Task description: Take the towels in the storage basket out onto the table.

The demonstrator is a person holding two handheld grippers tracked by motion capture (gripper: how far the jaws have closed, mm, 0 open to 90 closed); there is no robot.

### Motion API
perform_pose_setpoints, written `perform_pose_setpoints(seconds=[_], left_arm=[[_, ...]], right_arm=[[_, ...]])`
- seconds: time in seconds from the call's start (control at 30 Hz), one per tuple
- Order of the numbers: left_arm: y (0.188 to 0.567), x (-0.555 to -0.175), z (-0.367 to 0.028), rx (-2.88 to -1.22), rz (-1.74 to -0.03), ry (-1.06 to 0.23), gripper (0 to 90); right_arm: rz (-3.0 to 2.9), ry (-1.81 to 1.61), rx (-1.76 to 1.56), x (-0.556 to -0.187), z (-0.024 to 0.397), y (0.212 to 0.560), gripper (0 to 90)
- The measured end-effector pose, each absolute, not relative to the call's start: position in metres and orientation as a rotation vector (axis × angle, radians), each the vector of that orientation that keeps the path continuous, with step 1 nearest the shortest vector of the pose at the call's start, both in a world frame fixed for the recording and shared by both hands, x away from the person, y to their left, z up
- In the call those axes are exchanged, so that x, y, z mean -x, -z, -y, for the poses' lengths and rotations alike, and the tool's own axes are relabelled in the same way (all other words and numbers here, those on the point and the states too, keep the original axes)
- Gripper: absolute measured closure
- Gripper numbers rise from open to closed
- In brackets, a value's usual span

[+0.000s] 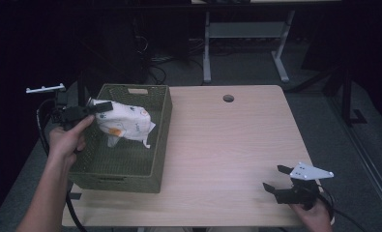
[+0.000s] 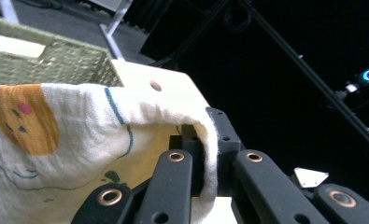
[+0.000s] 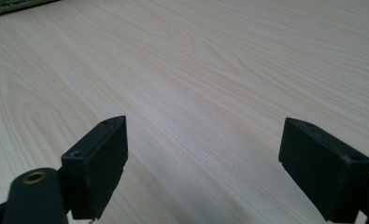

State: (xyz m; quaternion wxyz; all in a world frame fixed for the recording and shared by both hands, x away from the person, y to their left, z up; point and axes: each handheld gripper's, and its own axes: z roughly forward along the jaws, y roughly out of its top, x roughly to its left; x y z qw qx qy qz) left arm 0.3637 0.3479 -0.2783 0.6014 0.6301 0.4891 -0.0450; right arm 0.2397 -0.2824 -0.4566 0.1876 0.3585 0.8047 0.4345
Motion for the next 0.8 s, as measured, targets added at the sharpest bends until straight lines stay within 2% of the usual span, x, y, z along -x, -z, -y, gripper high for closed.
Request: perform_pose_setpoints(seconds=[0.4, 0.8], left_arm=[[0.255, -0.369, -0.326, -1.479, -1.080, 0.105, 86.8], [0.234, -0.379, -0.286, -1.533, -1.008, 0.120, 86.8]], right_arm=[[-2.261, -1.229, -1.006, -0.239, 0.283, 0.457, 15.1], [-2.259, -1.238, -1.010, -0.240, 0.284, 0.456, 15.1]])
